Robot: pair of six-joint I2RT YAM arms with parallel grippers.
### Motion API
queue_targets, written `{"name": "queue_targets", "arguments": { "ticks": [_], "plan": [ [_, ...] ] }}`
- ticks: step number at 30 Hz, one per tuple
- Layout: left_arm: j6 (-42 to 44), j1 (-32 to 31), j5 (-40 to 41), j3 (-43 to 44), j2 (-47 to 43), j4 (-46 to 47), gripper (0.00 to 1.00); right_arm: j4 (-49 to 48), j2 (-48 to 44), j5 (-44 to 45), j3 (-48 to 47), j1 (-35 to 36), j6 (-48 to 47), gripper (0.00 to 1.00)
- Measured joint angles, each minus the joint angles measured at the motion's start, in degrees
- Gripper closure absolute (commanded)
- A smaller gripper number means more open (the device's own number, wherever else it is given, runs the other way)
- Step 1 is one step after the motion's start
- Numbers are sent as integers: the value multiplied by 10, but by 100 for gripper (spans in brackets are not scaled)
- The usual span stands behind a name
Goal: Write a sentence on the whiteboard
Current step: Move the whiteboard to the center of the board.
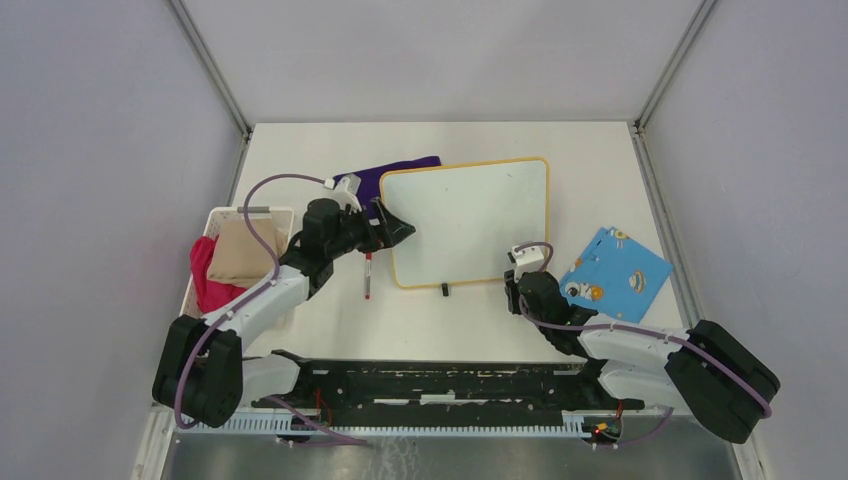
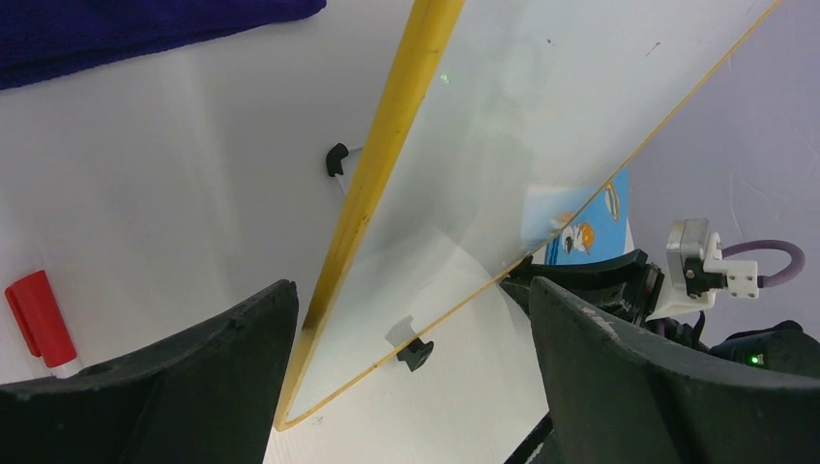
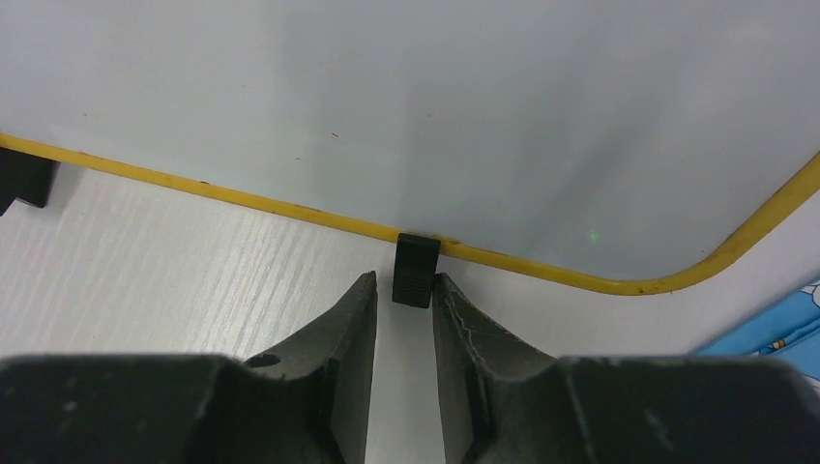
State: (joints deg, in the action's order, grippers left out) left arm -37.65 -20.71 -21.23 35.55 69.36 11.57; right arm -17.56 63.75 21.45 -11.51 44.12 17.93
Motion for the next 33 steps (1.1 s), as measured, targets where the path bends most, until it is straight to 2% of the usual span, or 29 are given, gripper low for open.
{"name": "queue_targets", "arguments": {
  "ticks": [12, 33],
  "plan": [
    [0, -14, -3, 0, 7, 9, 7, 0, 1, 0, 0, 0, -2, 79],
    [1, -51, 6, 2, 41, 16, 10, 0, 1, 2, 0, 1, -7, 82]
  ]
}}
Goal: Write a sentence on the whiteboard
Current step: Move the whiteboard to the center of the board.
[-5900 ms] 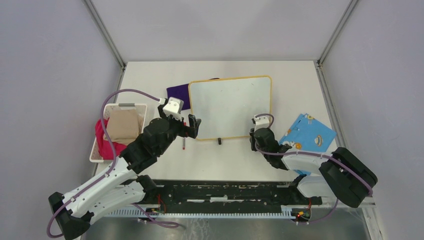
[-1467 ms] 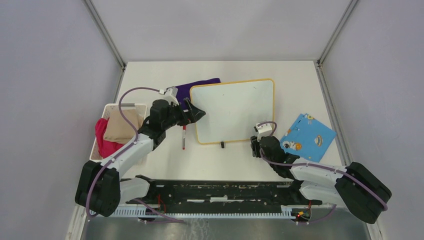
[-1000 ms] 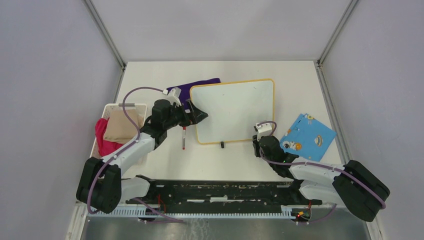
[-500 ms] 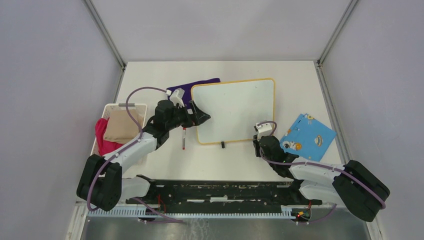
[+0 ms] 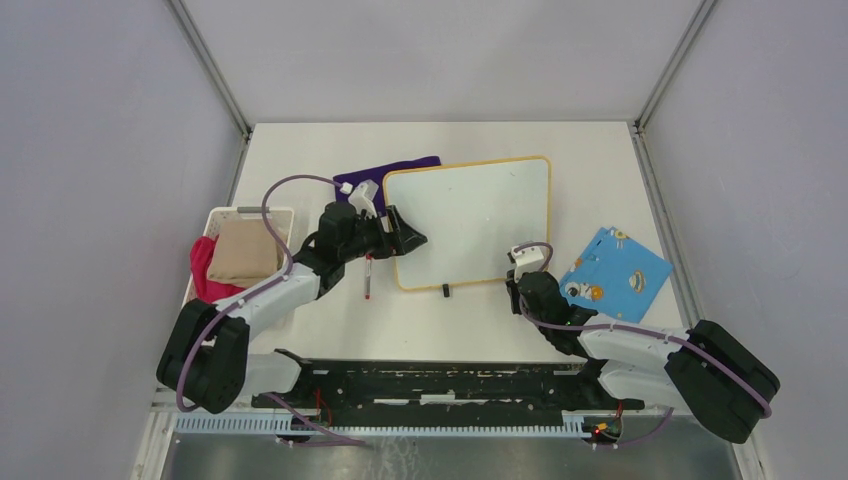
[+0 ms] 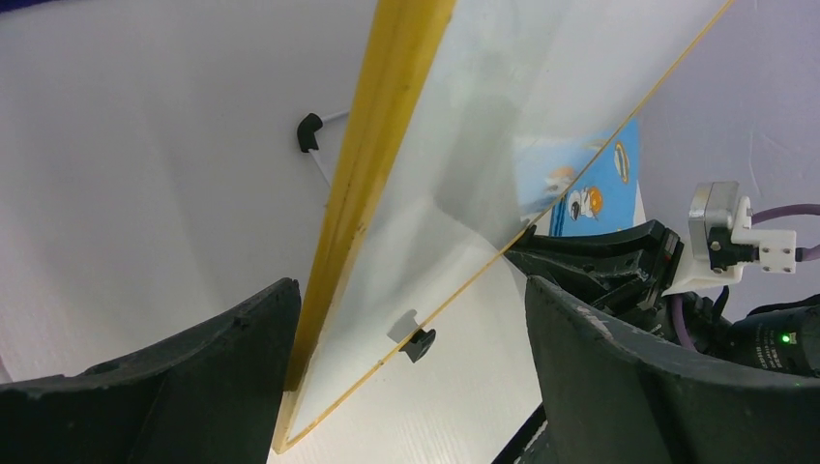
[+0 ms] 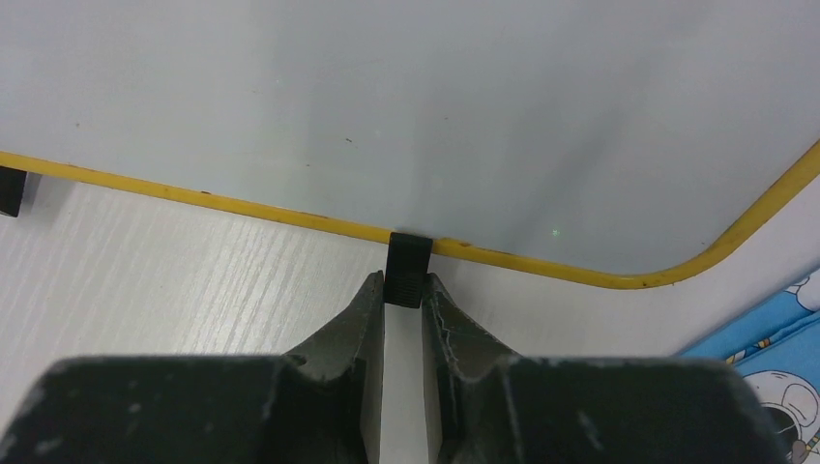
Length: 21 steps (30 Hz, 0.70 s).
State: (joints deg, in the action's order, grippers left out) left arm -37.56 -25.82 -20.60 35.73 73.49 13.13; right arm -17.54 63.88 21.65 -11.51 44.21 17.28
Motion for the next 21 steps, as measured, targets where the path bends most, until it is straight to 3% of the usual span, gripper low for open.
{"name": "queue_targets", "arguments": {
  "ticks": [13, 21],
  "plan": [
    [0, -17, 0, 3, 12, 7, 11, 0, 1, 9, 0, 8, -6, 80],
    [0, -21, 15, 3, 2, -7, 8, 9, -8, 6, 0, 14, -4, 58]
  ]
}}
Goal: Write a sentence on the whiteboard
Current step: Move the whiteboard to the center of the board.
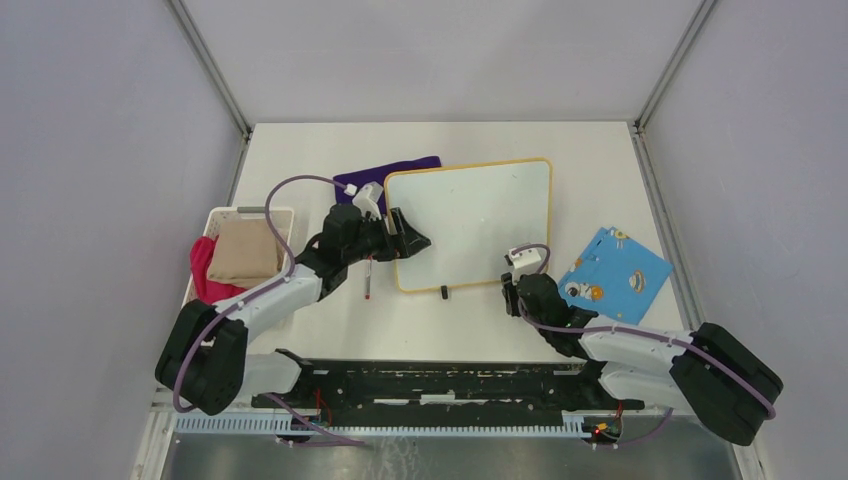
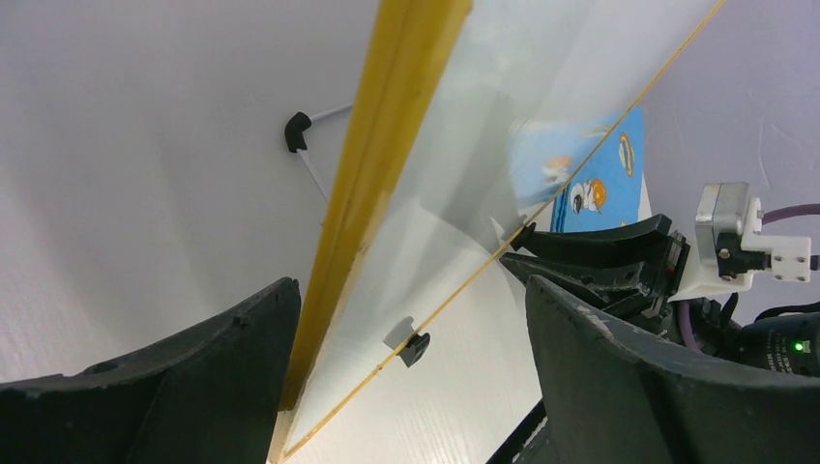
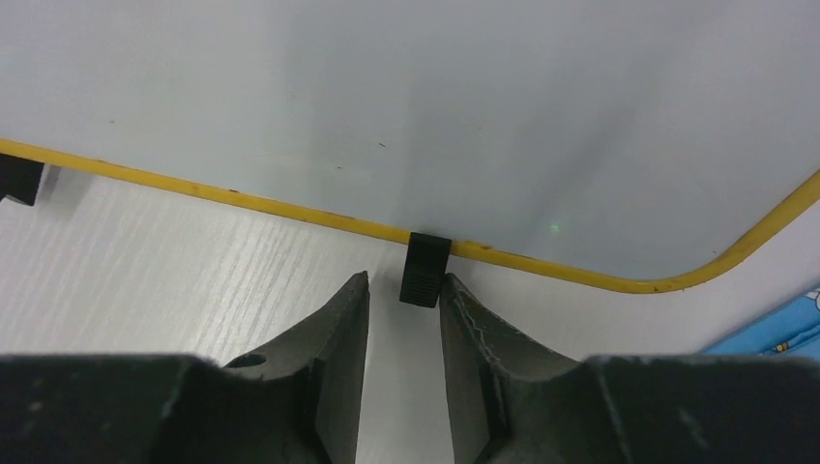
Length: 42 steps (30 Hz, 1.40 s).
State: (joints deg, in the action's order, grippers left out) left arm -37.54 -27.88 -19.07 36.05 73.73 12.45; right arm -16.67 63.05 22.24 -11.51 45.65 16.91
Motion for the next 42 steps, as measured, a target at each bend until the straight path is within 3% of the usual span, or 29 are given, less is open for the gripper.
{"name": "queue_targets", "arguments": {
  "ticks": [7, 16, 23, 30, 36, 42],
  "plan": [
    [1, -5, 30, 0, -43, -35, 6, 11, -35, -13, 0, 4, 9, 43],
    [20, -5, 84, 0, -108, -93, 0, 40, -55, -16, -5, 3, 15, 42],
    [40, -6, 167, 0, -201, -174, 0, 43, -32, -18, -14, -4, 19, 48],
    [76, -6, 240, 10, -267, -244, 0, 34, 12, -17, -26, -12, 19, 63],
    [101, -6, 287, 12, -306, -276, 0, 29, 26, 2, -27, -14, 25, 75],
    [106, -6, 320, 12, -329, -290, 0, 27, 26, 29, -26, -14, 42, 80]
  ]
}}
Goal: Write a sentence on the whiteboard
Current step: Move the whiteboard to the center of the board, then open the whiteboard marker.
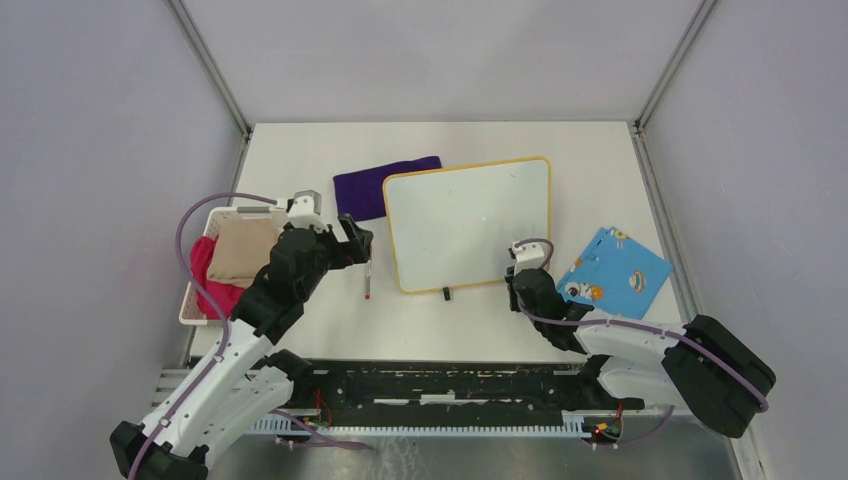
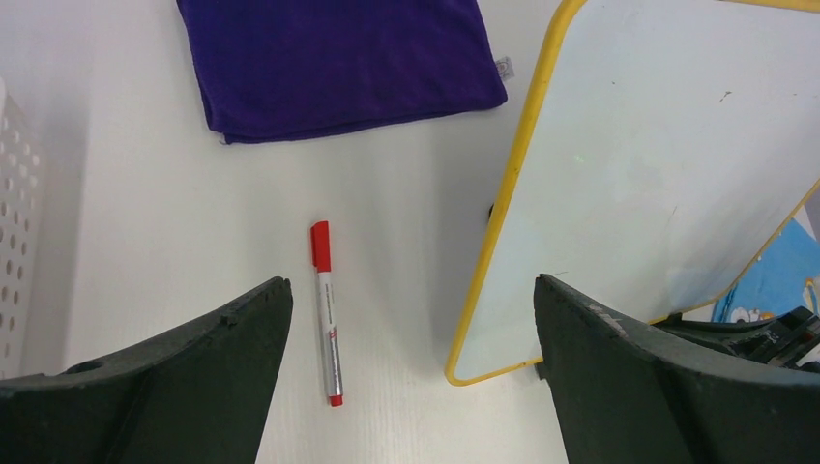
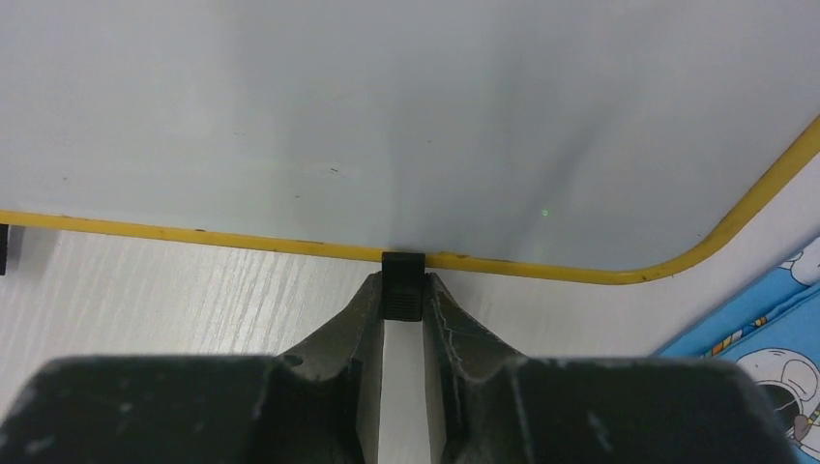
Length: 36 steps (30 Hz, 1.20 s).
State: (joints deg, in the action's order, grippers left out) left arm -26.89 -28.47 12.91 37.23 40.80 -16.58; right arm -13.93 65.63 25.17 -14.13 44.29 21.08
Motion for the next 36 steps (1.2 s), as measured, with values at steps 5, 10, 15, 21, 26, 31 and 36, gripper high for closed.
{"name": "queue_targets", "arguments": {
  "ticks": [5, 10, 15, 21, 26, 31, 36],
  "plan": [
    [9, 0, 11, 0, -3, -1, 0, -6, 8, 11, 0, 0, 12, 82],
    [11, 0, 16, 0, -5, -1, 0, -27, 27, 21, -2, 3, 19, 83],
    [12, 0, 19, -1, -9, -1, 0, -35, 61, 22, -25, 10, 26, 83],
    [15, 0, 20, -1, -10, -1, 0, -42, 85, 21, -41, 17, 29, 77],
    [15, 0, 20, -1, -10, -9, 0, -38, 77, 13, -41, 19, 33, 55],
    [14, 0, 20, -1, -5, -27, 0, -11, -2, -12, -36, 22, 26, 50],
    [-4, 0, 21, -1, -3, -66, 0, 21, -108, -62, -19, 23, 4, 49]
  ]
}}
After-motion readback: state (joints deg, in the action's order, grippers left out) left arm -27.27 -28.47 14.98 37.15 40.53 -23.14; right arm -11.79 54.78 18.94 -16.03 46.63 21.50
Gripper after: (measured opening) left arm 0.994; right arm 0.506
